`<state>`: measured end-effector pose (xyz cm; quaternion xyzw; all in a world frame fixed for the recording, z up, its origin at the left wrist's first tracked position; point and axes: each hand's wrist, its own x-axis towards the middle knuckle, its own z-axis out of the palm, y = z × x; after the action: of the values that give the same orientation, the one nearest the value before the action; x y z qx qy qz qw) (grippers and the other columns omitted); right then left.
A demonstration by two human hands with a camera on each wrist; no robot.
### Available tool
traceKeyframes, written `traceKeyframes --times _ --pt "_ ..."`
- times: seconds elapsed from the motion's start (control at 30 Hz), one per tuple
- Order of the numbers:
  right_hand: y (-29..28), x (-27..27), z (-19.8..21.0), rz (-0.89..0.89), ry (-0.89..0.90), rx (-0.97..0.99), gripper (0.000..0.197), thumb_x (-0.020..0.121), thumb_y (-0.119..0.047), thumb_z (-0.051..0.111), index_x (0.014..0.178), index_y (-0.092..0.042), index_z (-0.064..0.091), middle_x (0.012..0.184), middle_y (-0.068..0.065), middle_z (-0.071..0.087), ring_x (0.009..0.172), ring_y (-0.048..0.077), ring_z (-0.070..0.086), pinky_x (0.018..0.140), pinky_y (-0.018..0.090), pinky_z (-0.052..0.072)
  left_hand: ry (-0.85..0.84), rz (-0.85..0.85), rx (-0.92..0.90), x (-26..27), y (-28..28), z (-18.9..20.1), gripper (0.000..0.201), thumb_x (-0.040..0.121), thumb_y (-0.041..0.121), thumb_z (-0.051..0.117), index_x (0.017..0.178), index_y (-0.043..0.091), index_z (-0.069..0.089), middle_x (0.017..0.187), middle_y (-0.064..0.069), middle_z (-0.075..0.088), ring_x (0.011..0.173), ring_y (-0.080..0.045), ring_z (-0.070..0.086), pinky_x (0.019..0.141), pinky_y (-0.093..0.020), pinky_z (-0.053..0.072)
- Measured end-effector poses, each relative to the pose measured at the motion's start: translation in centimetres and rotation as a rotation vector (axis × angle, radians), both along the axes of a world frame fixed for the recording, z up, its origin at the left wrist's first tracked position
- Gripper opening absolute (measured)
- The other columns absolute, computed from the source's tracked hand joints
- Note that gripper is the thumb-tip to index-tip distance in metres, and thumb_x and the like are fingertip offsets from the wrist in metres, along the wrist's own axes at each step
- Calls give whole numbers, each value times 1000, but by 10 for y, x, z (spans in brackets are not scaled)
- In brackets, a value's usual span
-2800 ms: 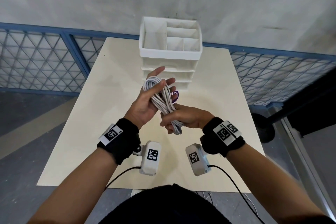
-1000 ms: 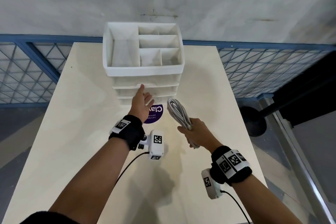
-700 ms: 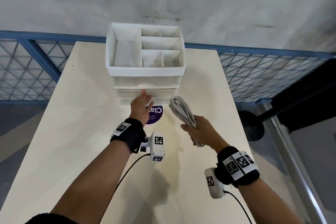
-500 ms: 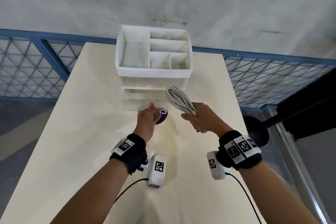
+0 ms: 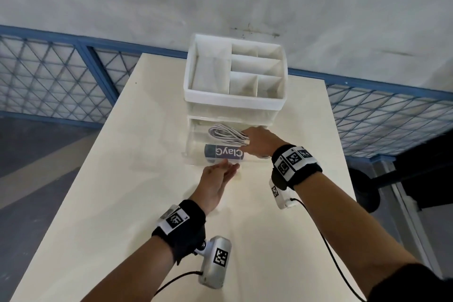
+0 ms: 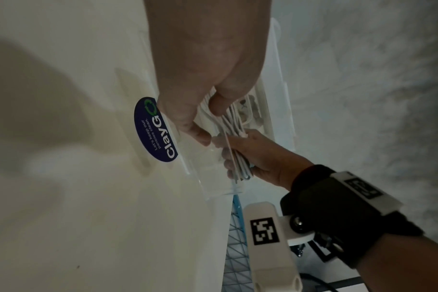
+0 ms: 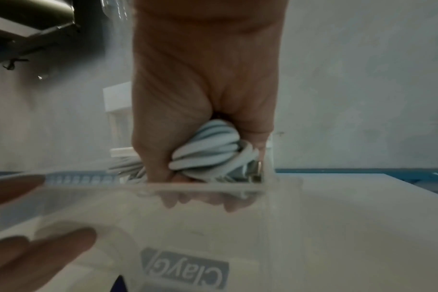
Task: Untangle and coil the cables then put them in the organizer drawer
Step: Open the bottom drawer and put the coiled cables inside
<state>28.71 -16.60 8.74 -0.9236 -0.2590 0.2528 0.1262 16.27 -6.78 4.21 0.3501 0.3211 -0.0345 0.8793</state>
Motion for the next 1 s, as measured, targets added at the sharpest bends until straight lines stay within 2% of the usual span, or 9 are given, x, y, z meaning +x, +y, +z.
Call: traceKeyframes --times 0.17,0.23,0.3,0.37,0.47,0.57,0.7,0.87,1.0 --pt "3 6 -9 -182 103 -29 33 79 -20 61 106 -2 58 100 15 67 86 31 63 72 32 49 -6 -8 -12 -1 -1 0 24 97 5 44 79 -3 58 75 -7 62 86 -16 66 98 -28 47" --pt "5 10 -12 -257 136 -10 32 80 -17 61 107 0 57 102 16 66 92 31 63 73 31 47 -16 -9 -21 -2 -1 0 22 97 7 44 84 -3 59 78 -8 63 92 -19 65 97 -27 48" --pt "7 12 -13 -332 181 23 30 81 -14 61 106 3 58 95 14 63 86 29 61 69 30 45 -25 -4 -28 -2 -1 1 21 97 7 44 88 -3 59 82 -8 64 93 -19 65 89 -21 53" --pt "9 13 -15 -419 235 73 23 80 -12 60 98 3 59 90 15 62 80 29 61 64 32 47 -21 -6 -32 -2 0 2 21 97 7 43 87 -4 59 85 -10 63 93 -19 64 80 -16 55" --pt "13 12 -21 -550 260 135 19 83 -14 58 96 -1 57 91 13 60 83 27 60 61 29 46 -17 -3 -35 -2 1 3 23 97 6 42 85 -5 58 87 -12 62 93 -20 64 78 -15 55" --pt "15 7 -31 -650 251 211 25 86 -22 57 99 -1 57 94 15 60 85 27 58 70 28 42 -22 -12 -30 0 4 5 21 96 4 43 85 -4 59 87 -12 62 93 -21 64 80 -16 54" --pt "16 1 -36 -630 134 176 41 91 -31 54 114 4 54 116 22 62 108 37 59 80 32 45 -16 -33 -9 0 5 6 19 95 2 44 86 -3 60 86 -9 63 94 -20 65 82 -15 54" --pt "23 -7 -36 -469 -101 -54 47 95 -34 47 123 3 49 138 24 35 125 36 41 98 43 42 -13 -26 -13 -2 3 10 20 95 2 44 85 -5 60 88 -12 63 91 -19 64 78 -14 55" --pt "26 -8 -33 -371 -204 -215 54 95 -39 42 127 5 44 136 23 36 126 33 35 98 37 42 -14 -7 -10 -2 3 12 23 96 3 44 80 -3 60 80 -10 66 90 -20 64 76 -14 55"
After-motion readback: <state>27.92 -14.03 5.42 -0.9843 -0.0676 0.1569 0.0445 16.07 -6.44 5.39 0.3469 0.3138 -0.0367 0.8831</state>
